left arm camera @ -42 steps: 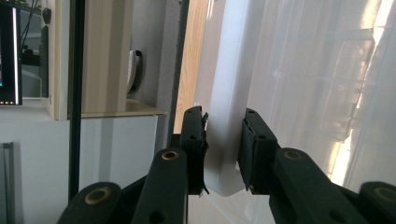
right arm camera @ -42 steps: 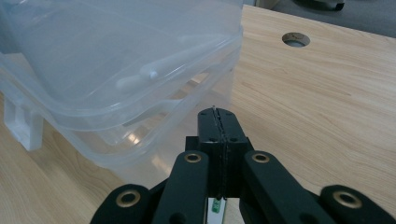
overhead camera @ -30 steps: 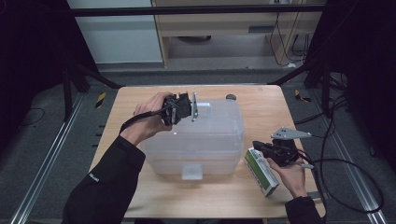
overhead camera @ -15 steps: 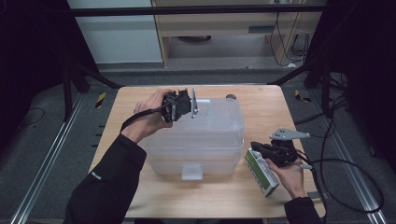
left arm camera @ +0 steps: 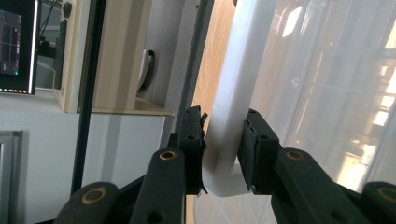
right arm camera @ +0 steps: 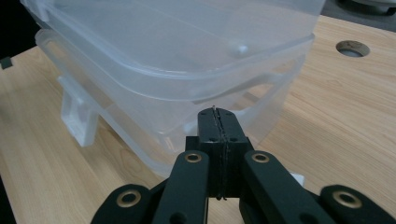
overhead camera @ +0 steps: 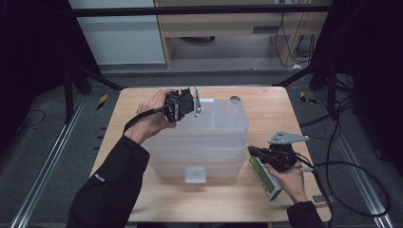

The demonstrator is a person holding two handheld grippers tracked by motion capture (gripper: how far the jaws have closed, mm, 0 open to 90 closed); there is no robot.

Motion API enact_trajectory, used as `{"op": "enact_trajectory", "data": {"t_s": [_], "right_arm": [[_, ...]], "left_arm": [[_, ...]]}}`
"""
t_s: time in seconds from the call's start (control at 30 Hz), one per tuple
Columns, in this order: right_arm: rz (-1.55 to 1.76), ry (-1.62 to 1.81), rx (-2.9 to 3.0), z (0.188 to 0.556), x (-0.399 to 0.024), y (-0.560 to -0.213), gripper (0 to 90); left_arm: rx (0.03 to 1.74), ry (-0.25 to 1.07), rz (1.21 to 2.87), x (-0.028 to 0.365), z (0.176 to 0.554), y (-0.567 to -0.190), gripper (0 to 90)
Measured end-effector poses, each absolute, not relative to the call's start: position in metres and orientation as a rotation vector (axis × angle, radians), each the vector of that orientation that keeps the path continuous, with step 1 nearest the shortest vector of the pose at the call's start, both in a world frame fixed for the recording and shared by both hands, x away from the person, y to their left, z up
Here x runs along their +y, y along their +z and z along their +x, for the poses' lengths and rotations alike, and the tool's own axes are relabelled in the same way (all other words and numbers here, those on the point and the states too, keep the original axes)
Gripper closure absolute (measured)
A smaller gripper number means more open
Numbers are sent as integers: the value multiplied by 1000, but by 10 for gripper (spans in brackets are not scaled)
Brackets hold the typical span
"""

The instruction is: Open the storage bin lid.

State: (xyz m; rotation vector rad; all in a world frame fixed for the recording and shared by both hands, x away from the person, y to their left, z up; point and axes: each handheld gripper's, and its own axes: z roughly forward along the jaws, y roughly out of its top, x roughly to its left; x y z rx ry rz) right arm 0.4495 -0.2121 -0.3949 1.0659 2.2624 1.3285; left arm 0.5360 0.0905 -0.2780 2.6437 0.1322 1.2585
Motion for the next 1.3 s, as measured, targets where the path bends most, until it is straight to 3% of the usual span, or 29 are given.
{"op": "enact_trajectory", "data": {"t_s": [0.9, 1.13, 1.3], "right_arm": [[1031, 1416, 2273, 451, -205, -391, 900], [1030, 1414, 2275, 451, -205, -391, 900], [1031, 1407, 2275, 451, -204, -391, 900]], "left_arm": [[172, 1235, 2600, 94, 540, -279, 700], [149, 1210, 2578, 97, 534, -276, 593], [162, 1200, 2538, 102, 526, -270, 576]]}}
